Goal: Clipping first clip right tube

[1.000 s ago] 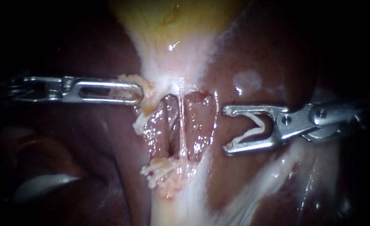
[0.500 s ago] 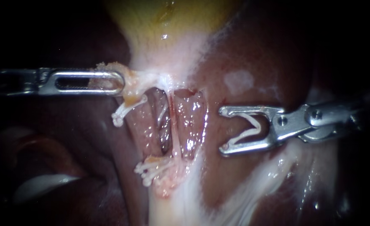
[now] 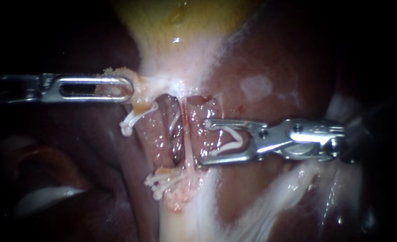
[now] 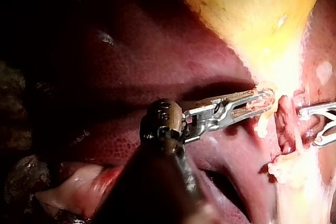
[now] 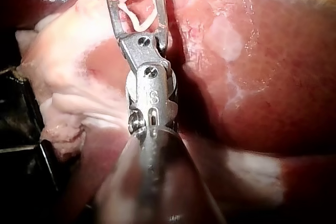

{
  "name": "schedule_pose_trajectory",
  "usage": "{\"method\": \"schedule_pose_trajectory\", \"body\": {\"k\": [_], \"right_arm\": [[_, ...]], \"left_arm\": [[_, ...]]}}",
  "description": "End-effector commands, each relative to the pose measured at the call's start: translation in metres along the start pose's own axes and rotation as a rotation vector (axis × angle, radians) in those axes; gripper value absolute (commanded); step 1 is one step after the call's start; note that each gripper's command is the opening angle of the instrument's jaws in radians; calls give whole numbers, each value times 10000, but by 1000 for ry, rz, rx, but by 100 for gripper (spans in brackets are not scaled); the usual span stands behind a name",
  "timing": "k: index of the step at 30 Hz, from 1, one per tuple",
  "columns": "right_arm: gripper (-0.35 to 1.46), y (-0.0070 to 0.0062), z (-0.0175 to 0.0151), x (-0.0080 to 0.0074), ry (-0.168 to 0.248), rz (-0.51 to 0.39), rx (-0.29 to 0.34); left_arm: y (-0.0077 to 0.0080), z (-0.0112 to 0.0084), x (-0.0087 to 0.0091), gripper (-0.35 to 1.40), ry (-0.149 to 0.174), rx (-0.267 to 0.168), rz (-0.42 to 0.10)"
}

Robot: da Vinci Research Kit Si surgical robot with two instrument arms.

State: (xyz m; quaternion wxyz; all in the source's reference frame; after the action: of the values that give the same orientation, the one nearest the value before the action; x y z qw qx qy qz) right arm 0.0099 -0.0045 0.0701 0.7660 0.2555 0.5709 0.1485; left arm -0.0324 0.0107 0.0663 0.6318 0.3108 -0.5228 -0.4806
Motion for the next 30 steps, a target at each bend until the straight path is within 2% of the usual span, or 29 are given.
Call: {"method": "schedule_pose_trajectory", "body": {"k": [1, 5, 10, 17, 21, 28, 30], "right_arm": [[49, 3, 4, -3, -1, 3, -3], [49, 11, 18, -12, 0, 34, -1], [49, 15, 30, -14, 14, 72, 18], [48, 17, 43, -11, 117, 171, 74], [47, 17, 44, -10, 182, 237, 126], [45, 10, 42, -10, 250, 321, 210], [45, 7, 42, -10, 250, 335, 230]], "left_arm": [[0, 0, 0, -35, 0, 0, 0], [0, 0, 1, -35, 0, -1, 0], [0, 0, 1, -35, 0, -1, 0], [0, 0, 1, -35, -1, -2, 0], [0, 0, 1, -35, -1, -2, 0], [1, 0, 0, -35, -1, -2, 0], [2, 0, 0, -35, -1, -2, 0]]}}
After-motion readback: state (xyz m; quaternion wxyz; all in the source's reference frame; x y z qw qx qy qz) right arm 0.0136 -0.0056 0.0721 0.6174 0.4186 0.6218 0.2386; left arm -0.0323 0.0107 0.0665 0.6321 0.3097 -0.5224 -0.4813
